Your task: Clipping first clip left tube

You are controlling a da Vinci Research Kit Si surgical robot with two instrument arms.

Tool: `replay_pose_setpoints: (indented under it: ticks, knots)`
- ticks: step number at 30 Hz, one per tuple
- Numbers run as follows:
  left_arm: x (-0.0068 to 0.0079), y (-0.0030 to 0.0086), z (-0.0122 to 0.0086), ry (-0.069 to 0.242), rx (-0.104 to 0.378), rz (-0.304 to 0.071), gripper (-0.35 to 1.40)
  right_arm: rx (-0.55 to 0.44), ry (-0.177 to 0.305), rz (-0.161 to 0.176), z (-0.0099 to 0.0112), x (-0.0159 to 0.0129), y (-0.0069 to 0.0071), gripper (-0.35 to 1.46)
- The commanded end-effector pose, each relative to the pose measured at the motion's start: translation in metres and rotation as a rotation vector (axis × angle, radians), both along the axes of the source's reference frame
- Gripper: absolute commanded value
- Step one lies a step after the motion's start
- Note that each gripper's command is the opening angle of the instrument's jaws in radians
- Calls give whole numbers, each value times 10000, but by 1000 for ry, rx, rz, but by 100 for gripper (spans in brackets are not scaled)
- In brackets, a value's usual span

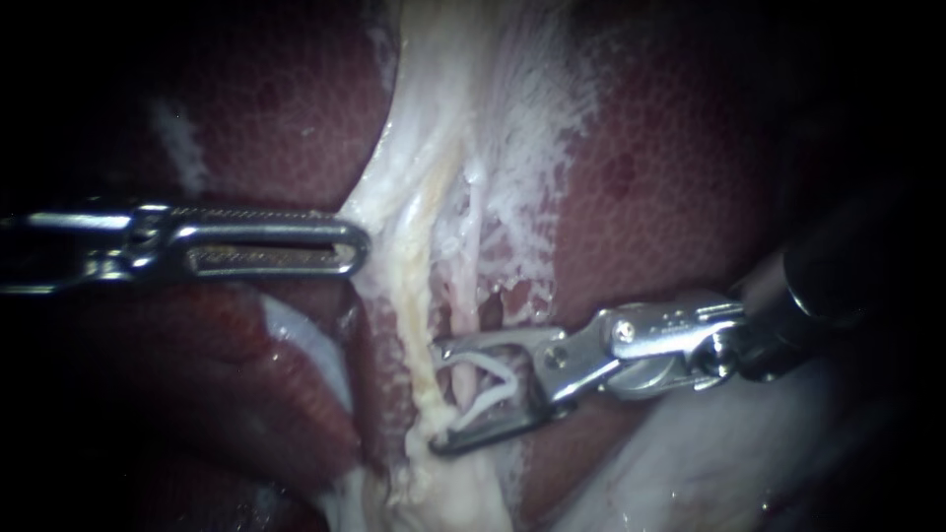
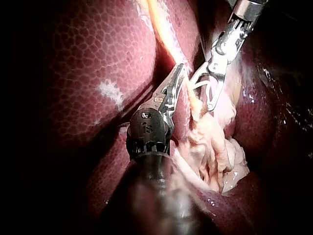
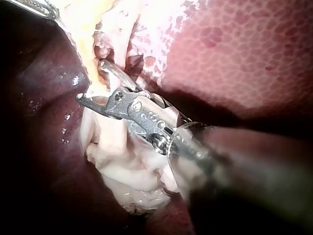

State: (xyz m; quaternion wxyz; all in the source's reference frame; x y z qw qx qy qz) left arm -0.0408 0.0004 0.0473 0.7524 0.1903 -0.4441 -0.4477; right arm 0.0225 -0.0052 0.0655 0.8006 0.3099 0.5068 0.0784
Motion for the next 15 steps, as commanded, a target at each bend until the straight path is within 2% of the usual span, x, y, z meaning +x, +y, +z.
replay_pose_setpoints:
  ticks: [1, 8, 15]
  knots:
    - [0, 0, 1, 0, 0, 0, -35, 1, 3, -6, -1, 1, -2, 60]
    - [-1, 0, 2, 0, 0, 0, -35, 42, 13, -46, -7, 6, -7, 59]
    - [-1, 0, 2, 0, 0, 0, -35, 66, 16, -70, -11, 10, -12, 58]
